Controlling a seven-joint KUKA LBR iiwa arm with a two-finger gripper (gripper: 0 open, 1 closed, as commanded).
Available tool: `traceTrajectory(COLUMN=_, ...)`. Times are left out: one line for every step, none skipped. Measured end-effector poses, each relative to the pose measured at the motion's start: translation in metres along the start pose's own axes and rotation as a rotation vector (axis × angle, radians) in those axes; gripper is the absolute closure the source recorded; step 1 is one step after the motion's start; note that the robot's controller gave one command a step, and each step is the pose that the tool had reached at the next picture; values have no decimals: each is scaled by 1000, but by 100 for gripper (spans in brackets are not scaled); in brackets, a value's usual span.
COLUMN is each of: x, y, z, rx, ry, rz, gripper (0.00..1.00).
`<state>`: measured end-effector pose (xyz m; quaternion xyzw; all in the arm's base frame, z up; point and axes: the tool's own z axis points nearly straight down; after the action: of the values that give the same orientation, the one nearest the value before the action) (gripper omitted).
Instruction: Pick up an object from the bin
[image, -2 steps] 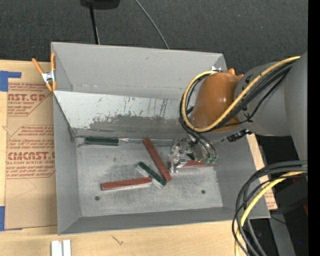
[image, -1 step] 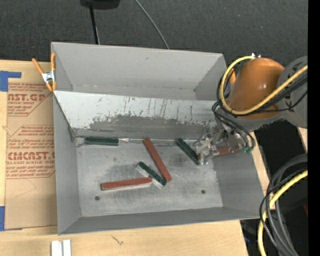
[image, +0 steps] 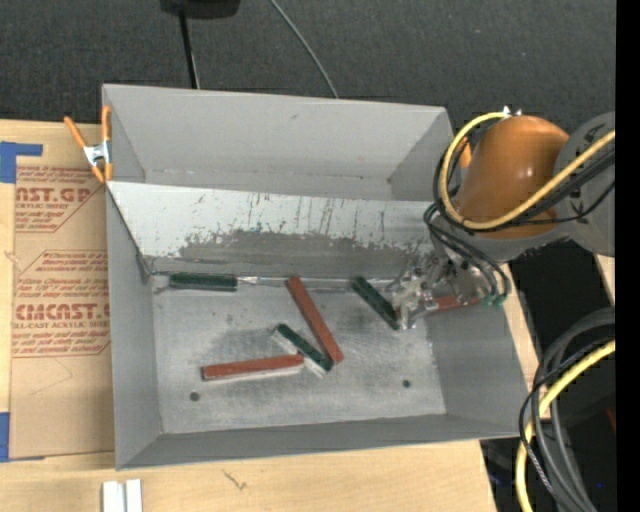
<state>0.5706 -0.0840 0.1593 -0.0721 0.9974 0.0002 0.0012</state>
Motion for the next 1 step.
traceTrajectory(x=-3, y=11, z=-33, rx=-1, ry=6, rz=-17, gripper=100)
